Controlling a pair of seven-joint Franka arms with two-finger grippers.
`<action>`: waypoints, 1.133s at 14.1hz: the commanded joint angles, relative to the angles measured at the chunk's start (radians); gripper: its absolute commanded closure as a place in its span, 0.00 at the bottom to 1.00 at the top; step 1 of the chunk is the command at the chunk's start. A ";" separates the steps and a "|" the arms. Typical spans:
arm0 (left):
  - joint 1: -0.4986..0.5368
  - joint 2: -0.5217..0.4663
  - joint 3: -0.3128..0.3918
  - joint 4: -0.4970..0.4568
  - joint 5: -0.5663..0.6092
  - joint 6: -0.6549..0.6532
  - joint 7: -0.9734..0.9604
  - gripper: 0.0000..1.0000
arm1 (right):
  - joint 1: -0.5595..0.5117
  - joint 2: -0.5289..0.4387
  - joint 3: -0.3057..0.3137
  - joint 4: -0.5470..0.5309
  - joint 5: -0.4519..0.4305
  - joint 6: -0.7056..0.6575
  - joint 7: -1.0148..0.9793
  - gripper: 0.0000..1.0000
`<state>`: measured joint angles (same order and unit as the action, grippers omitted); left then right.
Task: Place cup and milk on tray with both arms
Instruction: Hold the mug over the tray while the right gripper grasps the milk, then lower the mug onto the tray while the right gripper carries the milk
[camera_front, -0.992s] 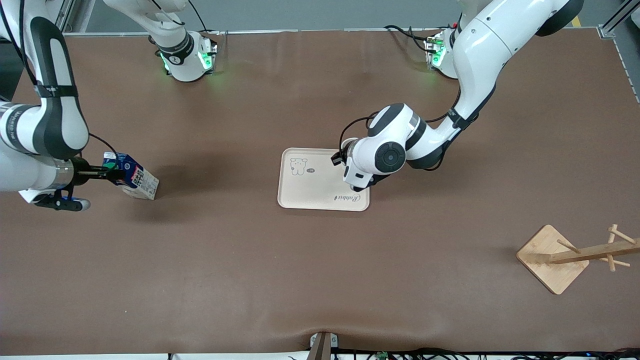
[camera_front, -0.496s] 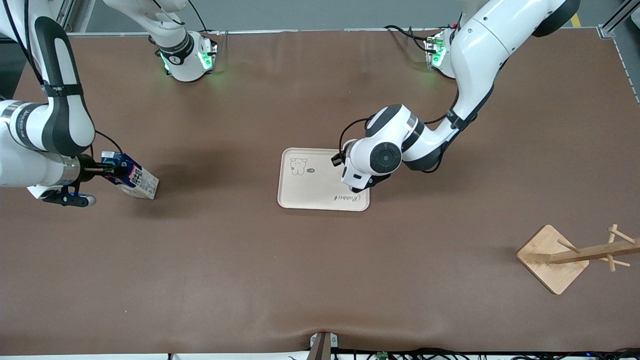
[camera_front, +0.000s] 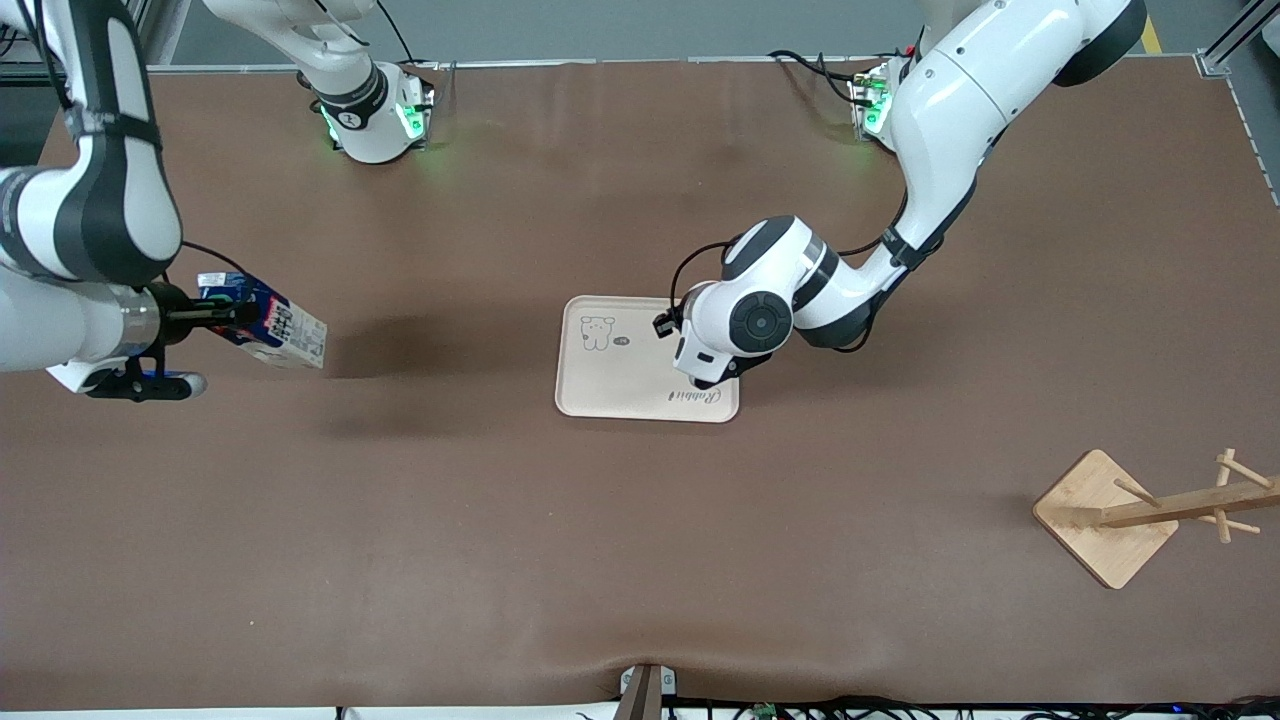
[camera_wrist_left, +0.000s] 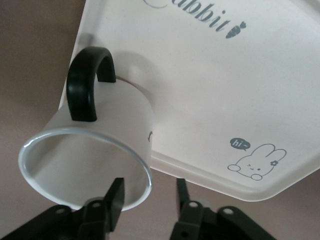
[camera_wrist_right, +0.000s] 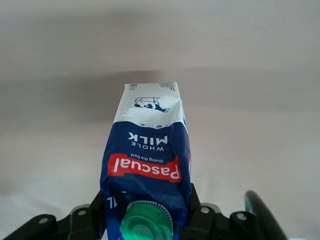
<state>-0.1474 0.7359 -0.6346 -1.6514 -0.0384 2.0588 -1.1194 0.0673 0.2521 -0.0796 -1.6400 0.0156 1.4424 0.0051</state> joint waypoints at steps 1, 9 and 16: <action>-0.017 0.007 0.007 0.065 0.025 -0.052 -0.002 0.00 | 0.090 0.003 -0.003 0.097 0.007 -0.066 0.113 0.93; 0.066 -0.110 0.007 0.226 0.070 -0.264 0.000 0.00 | 0.394 0.136 -0.005 0.258 0.171 -0.060 0.404 0.93; 0.208 -0.262 0.006 0.228 0.229 -0.327 0.131 0.00 | 0.615 0.340 -0.003 0.430 0.251 0.077 0.696 0.93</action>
<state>0.0213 0.5287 -0.6316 -1.4114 0.1687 1.7541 -1.0520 0.6520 0.5312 -0.0716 -1.2749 0.2073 1.4908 0.6531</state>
